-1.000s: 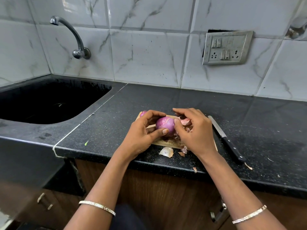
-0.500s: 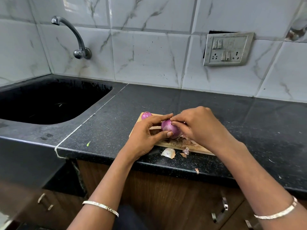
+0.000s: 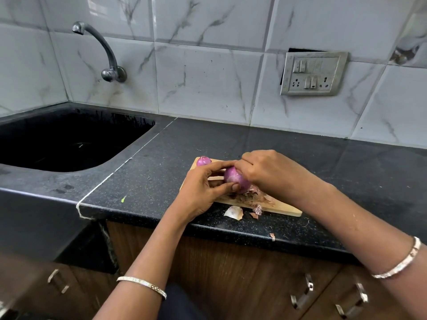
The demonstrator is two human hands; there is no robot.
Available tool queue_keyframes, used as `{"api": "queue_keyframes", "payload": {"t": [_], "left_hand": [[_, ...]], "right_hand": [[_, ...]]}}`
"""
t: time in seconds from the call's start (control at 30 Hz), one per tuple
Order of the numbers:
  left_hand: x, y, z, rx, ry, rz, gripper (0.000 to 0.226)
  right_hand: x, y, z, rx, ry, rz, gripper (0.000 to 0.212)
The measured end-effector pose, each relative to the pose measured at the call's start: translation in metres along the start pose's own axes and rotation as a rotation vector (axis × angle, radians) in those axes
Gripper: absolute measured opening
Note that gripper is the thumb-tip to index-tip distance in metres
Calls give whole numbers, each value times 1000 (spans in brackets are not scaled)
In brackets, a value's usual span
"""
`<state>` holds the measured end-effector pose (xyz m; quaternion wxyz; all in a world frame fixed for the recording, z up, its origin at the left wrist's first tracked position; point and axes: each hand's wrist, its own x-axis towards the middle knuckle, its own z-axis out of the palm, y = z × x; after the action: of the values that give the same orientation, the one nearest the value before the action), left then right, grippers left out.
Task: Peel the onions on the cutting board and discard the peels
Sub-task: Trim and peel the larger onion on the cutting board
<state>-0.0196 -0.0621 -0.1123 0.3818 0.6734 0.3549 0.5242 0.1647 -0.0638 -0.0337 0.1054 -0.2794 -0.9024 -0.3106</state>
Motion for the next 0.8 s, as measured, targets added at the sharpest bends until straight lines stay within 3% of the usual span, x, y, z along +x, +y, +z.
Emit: {"api": "queue_keyframes", "payload": {"t": [0.17, 0.3, 0.37, 0.43, 0.5, 0.6, 0.8], "left_hand": [[0, 1, 0, 23, -10, 5, 51], [-1, 1, -1, 16, -12, 2, 50], [-1, 0, -2, 23, -10, 6, 49], [-1, 0, -2, 28, -9, 8, 49], [-1, -1, -2, 21, -6, 4, 49], [-1, 1, -2, 7, -8, 3, 49], [0, 0, -2, 8, -3, 8, 48]], "right_hand": [[1, 6, -7, 30, -201, 43, 16], [2, 0, -8, 15, -95, -32, 25], [8, -5, -17, -14, -216, -26, 14], [10, -5, -21, -57, -347, 6, 21], [12, -6, -23, -99, -286, -105, 13], [7, 2, -11, -29, -51, -201, 24], [5, 8, -8, -59, 31, -287, 13]]}}
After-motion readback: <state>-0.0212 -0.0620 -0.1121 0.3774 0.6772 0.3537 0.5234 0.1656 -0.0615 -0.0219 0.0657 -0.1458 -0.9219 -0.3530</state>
